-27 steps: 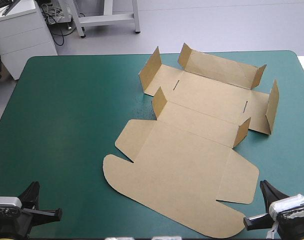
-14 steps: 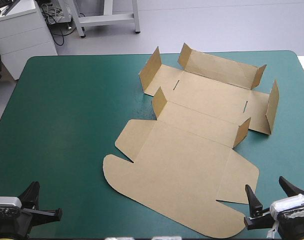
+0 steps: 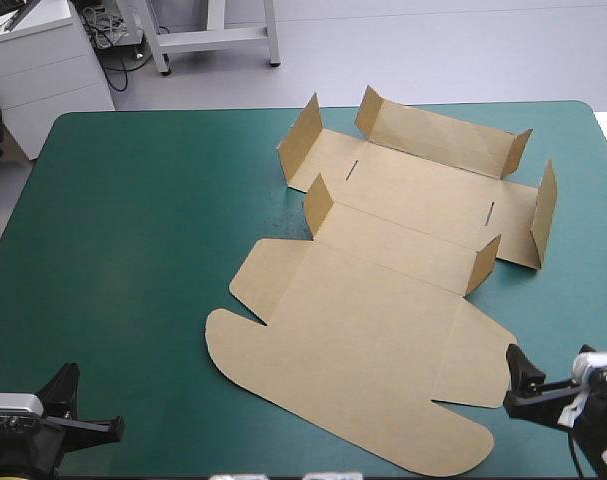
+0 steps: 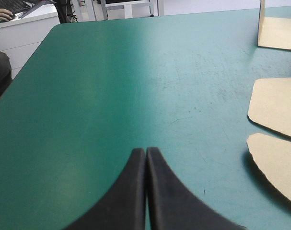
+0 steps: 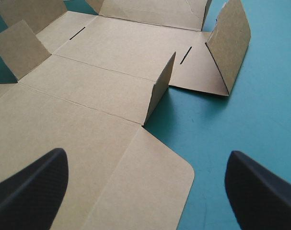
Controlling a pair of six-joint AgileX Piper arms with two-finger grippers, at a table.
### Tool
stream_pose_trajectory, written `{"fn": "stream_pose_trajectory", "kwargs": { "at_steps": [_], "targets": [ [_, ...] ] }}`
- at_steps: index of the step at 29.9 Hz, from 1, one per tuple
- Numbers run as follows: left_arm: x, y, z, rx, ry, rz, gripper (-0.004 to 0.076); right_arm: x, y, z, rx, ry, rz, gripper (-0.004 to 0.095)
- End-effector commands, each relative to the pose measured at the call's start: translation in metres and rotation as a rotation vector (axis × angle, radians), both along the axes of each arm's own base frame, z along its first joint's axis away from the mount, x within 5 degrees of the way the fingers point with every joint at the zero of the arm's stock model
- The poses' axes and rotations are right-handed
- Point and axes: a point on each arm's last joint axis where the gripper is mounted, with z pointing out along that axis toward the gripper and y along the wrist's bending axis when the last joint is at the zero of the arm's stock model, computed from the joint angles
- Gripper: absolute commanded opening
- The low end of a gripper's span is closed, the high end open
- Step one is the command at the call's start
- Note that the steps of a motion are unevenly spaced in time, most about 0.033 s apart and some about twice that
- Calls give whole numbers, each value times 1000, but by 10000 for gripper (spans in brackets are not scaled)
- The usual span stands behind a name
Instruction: Fold the box
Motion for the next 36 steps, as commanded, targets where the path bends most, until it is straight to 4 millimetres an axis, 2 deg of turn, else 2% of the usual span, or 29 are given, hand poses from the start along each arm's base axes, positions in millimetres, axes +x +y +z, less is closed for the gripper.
{"fn": "stream_pose_trajectory", "kwargs": {
  "at_steps": [1, 3, 6, 11, 17, 20, 23, 28, 36],
  "targets": [
    [-3, 0, 13, -6, -111, -2, -32, 33, -2, 36, 56, 31, -32, 819],
    [-3, 0, 13, -6, -111, -2, -32, 50, -2, 46, 56, 95, -30, 819],
    [-3, 0, 13, -6, -111, -2, -32, 86, -3, 58, 57, 210, -27, 819],
    [-3, 0, 13, -6, -111, -2, -32, 148, -3, 63, 113, 361, -36, 819],
    [-3, 0, 13, -6, -111, -2, -32, 214, -5, 46, 160, 499, -76, 820],
    [-3, 0, 13, -6, -111, -2, -32, 241, -5, 26, 183, 595, -94, 819],
    [-3, 0, 13, -6, -111, -2, -32, 260, -6, 1, 208, 680, -122, 812],
    [-3, 0, 13, -6, -111, -2, -32, 277, -6, -27, 240, 776, -157, 784],
    [-3, 0, 13, -6, -111, -2, -32, 287, -4, -44, 275, 818, -157, 740]
  ]
}}
